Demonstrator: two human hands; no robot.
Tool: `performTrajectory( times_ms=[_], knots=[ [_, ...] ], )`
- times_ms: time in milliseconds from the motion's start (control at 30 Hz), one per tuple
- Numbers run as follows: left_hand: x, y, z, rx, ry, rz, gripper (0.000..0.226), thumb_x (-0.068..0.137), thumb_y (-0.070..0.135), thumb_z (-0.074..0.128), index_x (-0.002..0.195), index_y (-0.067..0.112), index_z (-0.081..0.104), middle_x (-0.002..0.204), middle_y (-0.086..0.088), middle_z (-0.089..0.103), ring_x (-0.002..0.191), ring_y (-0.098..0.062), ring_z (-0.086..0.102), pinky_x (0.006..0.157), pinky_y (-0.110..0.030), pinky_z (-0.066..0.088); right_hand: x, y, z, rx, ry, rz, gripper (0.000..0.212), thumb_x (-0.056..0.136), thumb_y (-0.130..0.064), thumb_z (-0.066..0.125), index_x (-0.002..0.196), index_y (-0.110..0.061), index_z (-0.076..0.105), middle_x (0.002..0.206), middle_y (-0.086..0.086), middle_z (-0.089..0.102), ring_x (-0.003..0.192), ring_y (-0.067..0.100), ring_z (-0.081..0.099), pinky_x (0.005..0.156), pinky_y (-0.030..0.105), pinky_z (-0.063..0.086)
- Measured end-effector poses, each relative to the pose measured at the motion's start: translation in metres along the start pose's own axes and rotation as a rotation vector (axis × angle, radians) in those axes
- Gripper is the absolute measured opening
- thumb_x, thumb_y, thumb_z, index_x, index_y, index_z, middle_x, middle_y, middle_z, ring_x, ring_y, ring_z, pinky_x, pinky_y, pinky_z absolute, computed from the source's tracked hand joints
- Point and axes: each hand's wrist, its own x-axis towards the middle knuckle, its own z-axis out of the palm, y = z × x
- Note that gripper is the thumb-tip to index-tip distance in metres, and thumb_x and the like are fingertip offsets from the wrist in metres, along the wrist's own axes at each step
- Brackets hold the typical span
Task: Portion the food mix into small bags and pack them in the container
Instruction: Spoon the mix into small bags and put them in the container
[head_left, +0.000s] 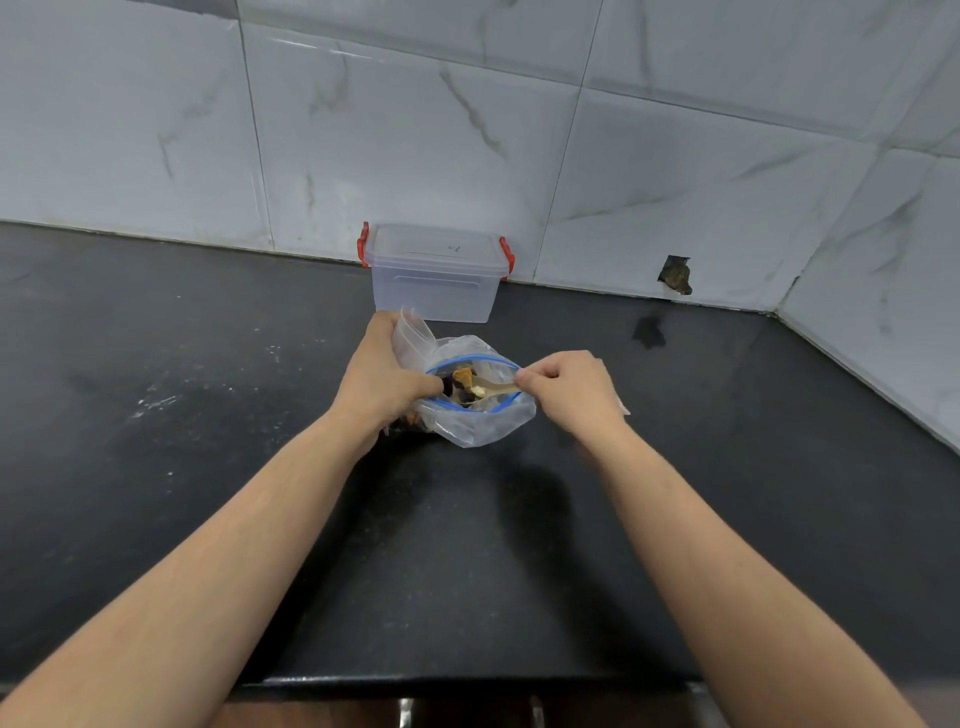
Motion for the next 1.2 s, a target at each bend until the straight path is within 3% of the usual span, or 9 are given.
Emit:
performTrajectory(
  times_ms=[100,167,433,600,867,967,1100,1200],
  knots=[
    [0.000,0.001,-0.001,0.020,-0.016,-0.002,0.076,0.068,-0.001,0.074,0.131,0.021,0.036,0.114,0.002,0.047,0.100,-0.018,0.051,0.075,-0.031,0.047,0.001,0.004,-0.002,0.202,-0.054,0.140,0.022,0.090,-0.015,0.060,0.070,-0.010,0.069,0.062,-0.002,0.056,0.055,0.009,0.045,0.040,0.013,0.033],
    [0.001,0.000,-0.002,0.023,-0.020,-0.005,0.077,0.068,-0.001,0.074,0.131,0.020,0.036,0.115,0.001,0.047,0.101,-0.019,0.051,0.076,-0.031,0.046,-0.001,0.007,-0.005,0.295,-0.088,0.180,0.019,0.090,-0.013,0.061,0.071,-0.011,0.065,0.057,-0.003,0.047,0.048,0.007,0.037,0.032,0.009,0.025],
    [0.003,-0.004,-0.003,0.044,0.003,0.038,0.080,0.067,0.005,0.077,0.132,0.022,0.035,0.125,-0.001,0.049,0.110,-0.020,0.051,0.086,-0.035,0.048,-0.010,0.003,-0.048,0.309,-0.148,0.179,0.019,0.088,-0.018,0.063,0.071,-0.017,0.070,0.051,-0.003,0.044,0.044,0.008,0.029,0.040,0.017,0.019],
    [0.002,-0.003,-0.003,0.058,0.000,0.077,0.082,0.067,0.012,0.081,0.134,0.022,0.035,0.132,-0.002,0.048,0.115,-0.019,0.048,0.091,-0.034,0.045,-0.010,-0.026,-0.068,0.267,-0.168,0.068,0.014,0.088,-0.022,0.064,0.085,-0.013,0.075,0.050,-0.005,0.045,0.045,0.006,0.030,0.038,0.016,0.021],
    [-0.002,0.005,-0.004,0.040,-0.023,0.163,0.077,0.066,0.010,0.080,0.128,0.027,0.038,0.128,0.005,0.048,0.113,-0.015,0.048,0.085,-0.028,0.040,-0.002,-0.064,-0.057,0.221,-0.142,-0.059,0.015,0.087,-0.021,0.065,0.089,-0.010,0.075,0.054,-0.002,0.047,0.045,0.008,0.033,0.034,0.013,0.025],
    [-0.001,0.006,-0.004,0.041,-0.018,0.194,0.073,0.066,0.010,0.079,0.126,0.025,0.040,0.126,0.005,0.051,0.112,-0.015,0.049,0.089,-0.031,0.042,0.000,-0.077,-0.050,0.029,-0.078,-0.206,0.019,0.085,-0.022,0.066,0.084,-0.004,0.074,0.057,0.000,0.053,0.053,0.011,0.044,0.050,0.020,0.037],
    [-0.001,0.006,-0.003,0.018,-0.008,0.229,0.067,0.066,0.010,0.079,0.122,0.022,0.044,0.118,0.003,0.053,0.108,-0.016,0.051,0.085,-0.027,0.041,-0.009,-0.094,-0.036,-0.351,0.045,-0.504,0.015,0.086,-0.027,0.061,0.086,-0.020,0.075,0.080,-0.003,0.070,0.074,0.013,0.059,0.058,0.025,0.039],
    [-0.001,0.006,-0.005,-0.022,0.006,0.207,0.069,0.067,0.011,0.080,0.125,0.022,0.044,0.121,0.004,0.053,0.109,-0.014,0.050,0.084,-0.023,0.040,-0.011,-0.096,-0.039,-0.360,0.128,-0.546,0.015,0.086,-0.027,0.061,0.086,-0.023,0.075,0.078,-0.008,0.069,0.077,0.012,0.062,0.064,0.025,0.042]
  ],
)
